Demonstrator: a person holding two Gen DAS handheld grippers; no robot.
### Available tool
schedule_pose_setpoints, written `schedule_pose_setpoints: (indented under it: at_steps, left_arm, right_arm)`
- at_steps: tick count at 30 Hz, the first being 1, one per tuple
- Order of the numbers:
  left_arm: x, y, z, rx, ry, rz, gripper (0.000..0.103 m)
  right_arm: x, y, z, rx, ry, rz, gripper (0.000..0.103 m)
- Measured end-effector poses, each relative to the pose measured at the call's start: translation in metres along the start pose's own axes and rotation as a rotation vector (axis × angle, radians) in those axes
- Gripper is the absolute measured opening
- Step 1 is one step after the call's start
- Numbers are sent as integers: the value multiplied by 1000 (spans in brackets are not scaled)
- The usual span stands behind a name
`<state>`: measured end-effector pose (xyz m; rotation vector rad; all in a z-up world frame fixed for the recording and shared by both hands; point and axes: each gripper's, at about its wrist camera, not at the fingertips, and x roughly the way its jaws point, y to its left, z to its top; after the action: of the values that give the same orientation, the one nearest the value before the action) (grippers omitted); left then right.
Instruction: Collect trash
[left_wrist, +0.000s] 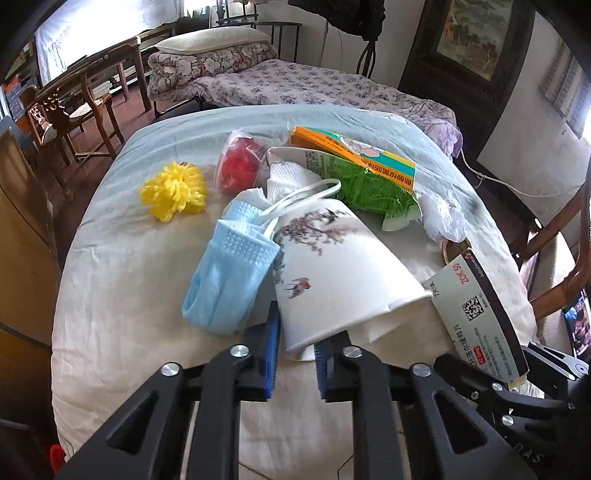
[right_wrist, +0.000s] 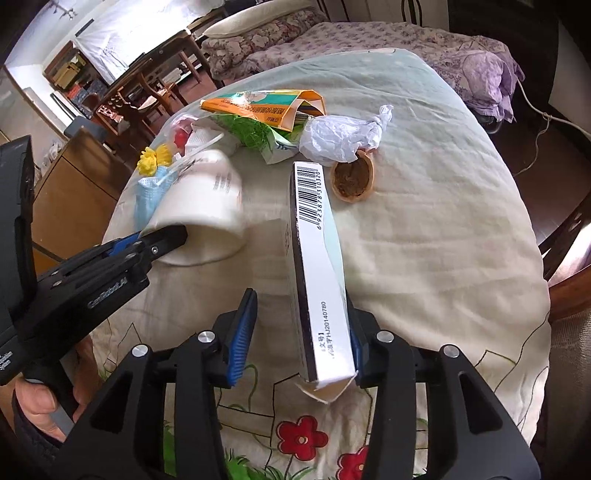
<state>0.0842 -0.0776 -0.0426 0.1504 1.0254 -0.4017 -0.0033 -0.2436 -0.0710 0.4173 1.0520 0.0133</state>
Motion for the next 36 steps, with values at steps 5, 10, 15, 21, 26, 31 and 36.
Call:
schedule_pose_setpoints:
  at_steps: [5,10,15,21,26,31,36]
  left_arm:
    - [-12,7,-3,-18,-46,-3,10]
    - [-47,10,-14,-11,-116,-31,4]
    - [-92,14,-33,0,-189,-60,4]
    - [-120,27,-57,43,-194,-61,4]
    - [-117,52,-72,3,-143,-39,4]
    - [-111,73,-82,-48,-87,-63,5]
    - [-108,82,-89,-88,-41,-48,63]
  right_arm:
    - [-1,1,0,-4,-13,-5,46]
    - [-9,8,-3,-39,-41,-35,22]
    - [-28,13,-9,-37,-110,-52,22]
    - [-27,24,-25,-64,-83,-44,24]
    - [-27,31,-29,-90,-78,-28,24]
    - [-23,36,-32,-115,-54,-6,26]
    - [-24,35,-32,-115,-52,27,51]
